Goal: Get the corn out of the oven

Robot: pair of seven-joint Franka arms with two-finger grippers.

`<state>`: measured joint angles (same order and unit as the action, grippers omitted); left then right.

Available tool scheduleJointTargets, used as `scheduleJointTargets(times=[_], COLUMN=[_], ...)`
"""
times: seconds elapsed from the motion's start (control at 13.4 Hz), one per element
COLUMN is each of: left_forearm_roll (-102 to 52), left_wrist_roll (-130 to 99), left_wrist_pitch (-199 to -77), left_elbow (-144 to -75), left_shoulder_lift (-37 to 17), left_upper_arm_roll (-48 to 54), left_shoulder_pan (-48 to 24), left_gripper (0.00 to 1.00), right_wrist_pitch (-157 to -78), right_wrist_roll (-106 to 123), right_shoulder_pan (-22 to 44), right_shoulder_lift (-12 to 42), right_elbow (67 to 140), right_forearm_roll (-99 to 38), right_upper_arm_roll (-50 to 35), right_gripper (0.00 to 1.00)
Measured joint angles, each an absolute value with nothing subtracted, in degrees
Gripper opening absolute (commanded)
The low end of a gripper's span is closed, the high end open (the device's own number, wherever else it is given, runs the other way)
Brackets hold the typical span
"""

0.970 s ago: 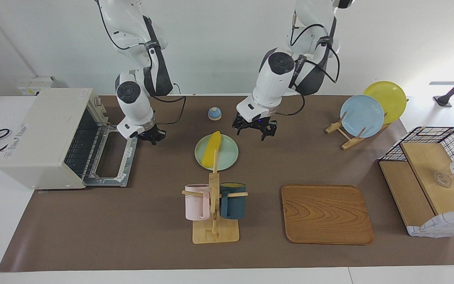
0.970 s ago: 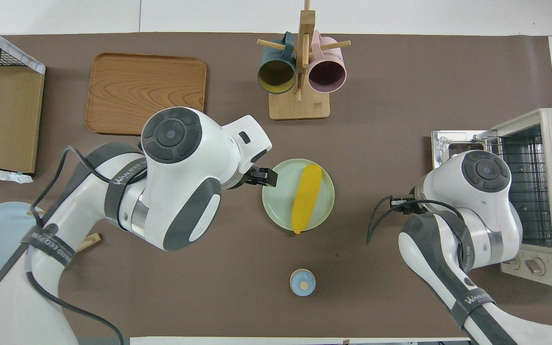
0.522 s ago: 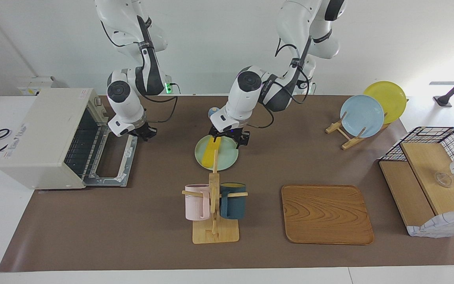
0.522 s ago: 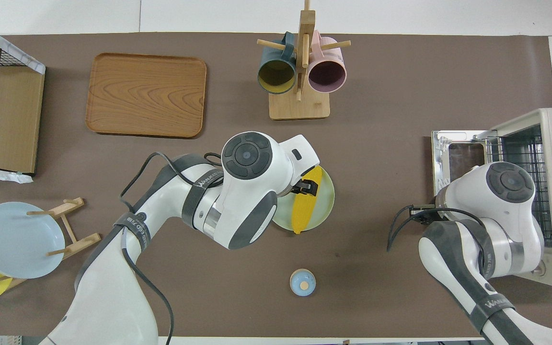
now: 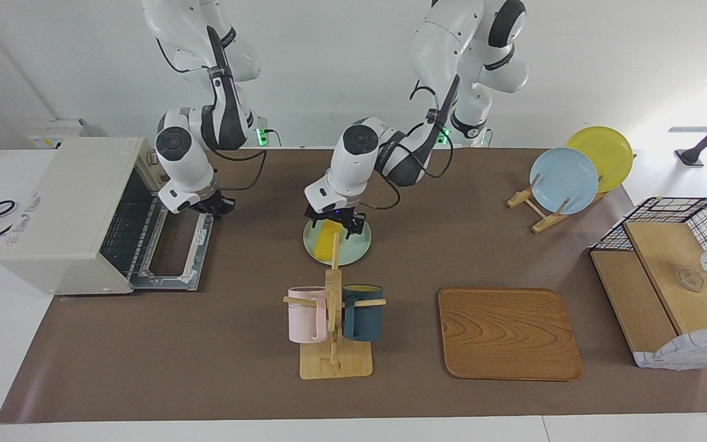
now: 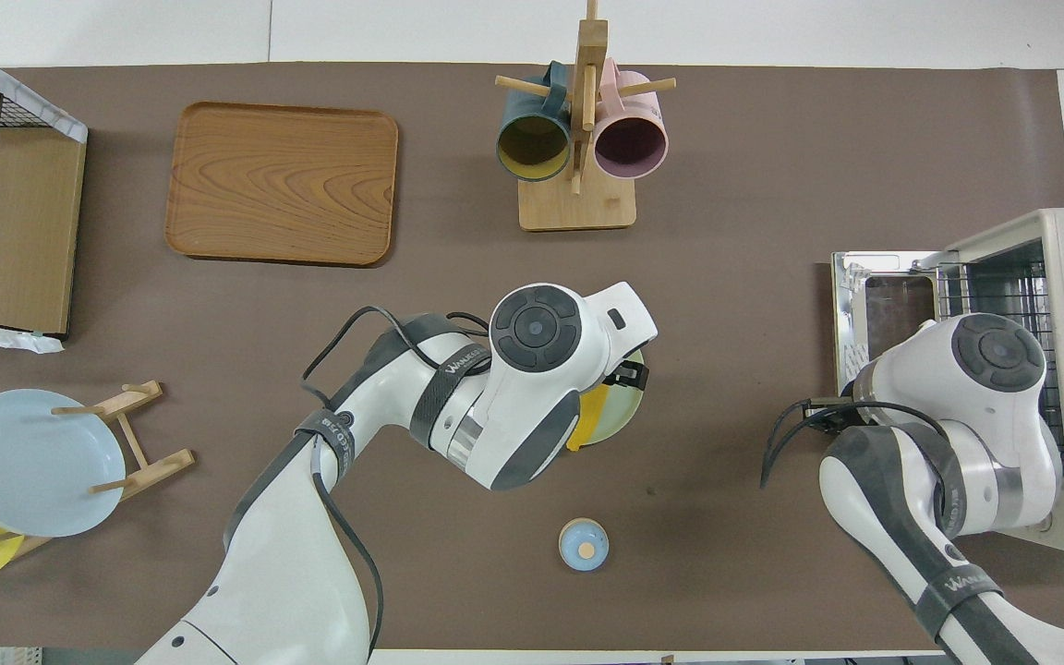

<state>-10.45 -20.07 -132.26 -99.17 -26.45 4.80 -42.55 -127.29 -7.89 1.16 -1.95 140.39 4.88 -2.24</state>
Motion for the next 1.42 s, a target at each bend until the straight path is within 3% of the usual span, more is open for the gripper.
scheduleJointTargets(times=[0.22, 0.45, 0.6, 0.75, 0.82, 1.42], left_forearm_roll=[-10.45, -10.45, -10.45, -10.45, -10.45, -10.45], left_wrist_roll=[-20.45, -21.16, -21.92, -22.74, -22.87, -24.42], left_wrist_pitch=[-134.92, -135.86, -136.06, -136.34, -136.4, -134.78], left_elbow=[-101.37, -102.28, -102.33, -102.33, -102.33, -101.46], left_shoulder_lift=[-26.58, -26.61, -26.61, -26.61, -26.61, -25.38], left_upper_arm_roll=[4.71, 4.64, 4.61, 4.54, 4.51, 1.62], left_shoulder_pan=[-43.35, -44.1, -44.43, -44.67, -44.67, -44.46], left_gripper=[1.0, 0.99, 0.42, 0.04, 0.0, 0.0], right_wrist_pitch=[-123.82, -112.71, -105.97, -100.58, -99.06, -96.88], right_wrist_roll=[-8.09, -8.09, -7.97, -7.38, -6.29, 7.68], right_shoulder_pan=[1.43, 1.43, 1.13, 1.0, 0.7, -5.82], right_shoulder_lift=[-1.97, -2.59, -3.38, -4.07, -4.21, -5.31], right_elbow=[138.67, 131.97, 127.12, 123.76, 122.35, 117.96], right_forearm_roll=[8.33, 9.3, 11.32, 13.01, 13.61, 14.68], right_upper_arm_roll=[-3.46, -3.76, -3.11, -2.44, -2.2, -1.11], right_gripper=[0.0, 0.0, 0.0, 0.0, 0.0, 0.01])
